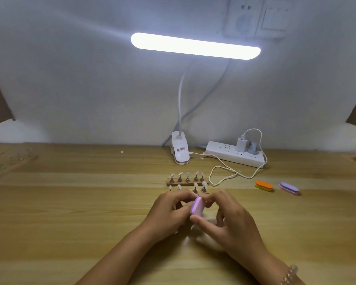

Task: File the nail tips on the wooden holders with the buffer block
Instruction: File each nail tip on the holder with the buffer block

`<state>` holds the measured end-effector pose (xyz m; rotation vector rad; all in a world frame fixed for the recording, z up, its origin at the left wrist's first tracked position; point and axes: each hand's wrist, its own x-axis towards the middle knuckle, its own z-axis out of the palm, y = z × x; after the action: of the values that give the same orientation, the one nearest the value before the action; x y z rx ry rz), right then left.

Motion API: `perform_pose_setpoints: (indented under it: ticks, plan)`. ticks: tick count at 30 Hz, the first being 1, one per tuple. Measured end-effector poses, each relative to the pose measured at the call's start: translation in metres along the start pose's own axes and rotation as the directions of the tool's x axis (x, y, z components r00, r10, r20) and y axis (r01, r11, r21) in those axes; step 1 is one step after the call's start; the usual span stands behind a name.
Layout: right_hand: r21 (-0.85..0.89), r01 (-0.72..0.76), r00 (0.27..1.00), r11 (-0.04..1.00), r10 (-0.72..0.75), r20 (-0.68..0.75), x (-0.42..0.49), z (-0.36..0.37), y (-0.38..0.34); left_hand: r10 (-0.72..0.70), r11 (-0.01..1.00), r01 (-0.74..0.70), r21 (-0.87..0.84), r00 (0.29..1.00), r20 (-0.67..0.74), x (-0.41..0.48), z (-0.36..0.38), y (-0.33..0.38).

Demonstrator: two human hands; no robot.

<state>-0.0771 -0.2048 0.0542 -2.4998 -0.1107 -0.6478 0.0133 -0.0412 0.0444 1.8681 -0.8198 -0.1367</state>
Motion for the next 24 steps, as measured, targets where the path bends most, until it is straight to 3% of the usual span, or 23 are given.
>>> perform_pose_setpoints:
  ticks: [3, 7, 11, 15, 19, 24]
  plan:
    - [0.036, -0.077, 0.995, 0.996, 0.079, -0.065, 0.003, -0.002, 0.006, -0.005, 1.0, 0.005, 0.019, 1.0, -0.029, 0.0, 0.0, -0.001]
    - [-0.044, 0.021, 0.998, 0.999, -0.023, -0.051, -0.001, 0.002, 0.001, -0.015, 1.0, 0.015, -0.028, 1.0, -0.008, 0.001, 0.001, 0.0]
    - [0.043, -0.087, 0.989, 0.995, 0.091, -0.118, 0.004, 0.0, 0.008, -0.017, 1.0, 0.017, -0.02, 0.999, -0.029, 0.0, 0.0, 0.0]
    - [0.016, -0.005, 0.997, 1.0, 0.007, -0.077, 0.0, 0.004, 0.001, -0.009, 0.999, 0.008, -0.048, 1.0, -0.014, 0.001, 0.0, 0.001]
    - [0.136, -0.117, 0.985, 0.984, 0.132, -0.107, 0.005, 0.001, 0.01, 0.008, 0.999, -0.009, -0.037, 0.999, -0.032, -0.001, 0.002, 0.001]
    - [0.053, -0.018, 0.997, 0.998, 0.022, -0.072, 0.001, 0.003, -0.002, -0.015, 0.998, 0.012, -0.058, 0.999, -0.042, -0.001, 0.001, 0.001]
